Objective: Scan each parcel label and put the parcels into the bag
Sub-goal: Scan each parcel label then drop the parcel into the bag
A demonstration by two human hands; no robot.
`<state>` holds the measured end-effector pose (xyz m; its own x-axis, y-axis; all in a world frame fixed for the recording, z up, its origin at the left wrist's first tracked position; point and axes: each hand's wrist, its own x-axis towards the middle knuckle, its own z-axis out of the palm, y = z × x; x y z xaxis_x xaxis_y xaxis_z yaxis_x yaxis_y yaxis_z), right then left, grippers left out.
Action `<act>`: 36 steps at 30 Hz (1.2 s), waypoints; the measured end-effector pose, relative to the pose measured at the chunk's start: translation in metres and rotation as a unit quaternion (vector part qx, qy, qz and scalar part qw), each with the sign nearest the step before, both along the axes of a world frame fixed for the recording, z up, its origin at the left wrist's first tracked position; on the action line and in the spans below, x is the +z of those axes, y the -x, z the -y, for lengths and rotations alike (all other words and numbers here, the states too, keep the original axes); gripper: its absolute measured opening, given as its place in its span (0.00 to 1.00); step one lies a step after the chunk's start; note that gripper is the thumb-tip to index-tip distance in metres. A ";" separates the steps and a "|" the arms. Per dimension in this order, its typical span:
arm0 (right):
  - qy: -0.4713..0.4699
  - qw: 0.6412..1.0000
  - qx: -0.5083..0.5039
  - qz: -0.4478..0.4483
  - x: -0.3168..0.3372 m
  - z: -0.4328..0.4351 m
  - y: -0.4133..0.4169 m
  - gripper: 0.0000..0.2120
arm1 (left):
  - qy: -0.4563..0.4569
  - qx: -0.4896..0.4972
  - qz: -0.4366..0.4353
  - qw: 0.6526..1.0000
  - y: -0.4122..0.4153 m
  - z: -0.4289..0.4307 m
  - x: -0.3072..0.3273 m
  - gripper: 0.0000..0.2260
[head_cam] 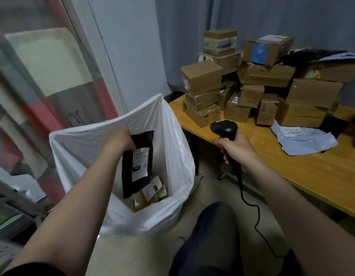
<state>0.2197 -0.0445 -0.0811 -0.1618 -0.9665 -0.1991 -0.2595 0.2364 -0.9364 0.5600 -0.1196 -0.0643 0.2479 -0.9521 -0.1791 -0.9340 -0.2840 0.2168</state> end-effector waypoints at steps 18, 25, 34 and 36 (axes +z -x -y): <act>0.009 0.998 -0.064 -0.009 0.019 -0.001 0.058 0.07 | -0.045 -0.167 0.063 0.983 0.119 0.027 -0.041 0.20; 0.041 0.987 -0.152 -0.023 0.026 -0.020 0.118 0.06 | 0.035 -0.290 0.033 0.956 0.233 0.046 -0.004 0.14; 0.061 0.970 -0.234 -0.030 0.024 -0.046 0.195 0.02 | 0.054 -0.410 -0.037 0.910 0.382 0.040 -0.028 0.13; 0.062 0.967 -0.244 -0.027 0.023 -0.047 0.209 0.02 | 0.054 -0.424 -0.037 0.903 0.407 0.039 -0.041 0.17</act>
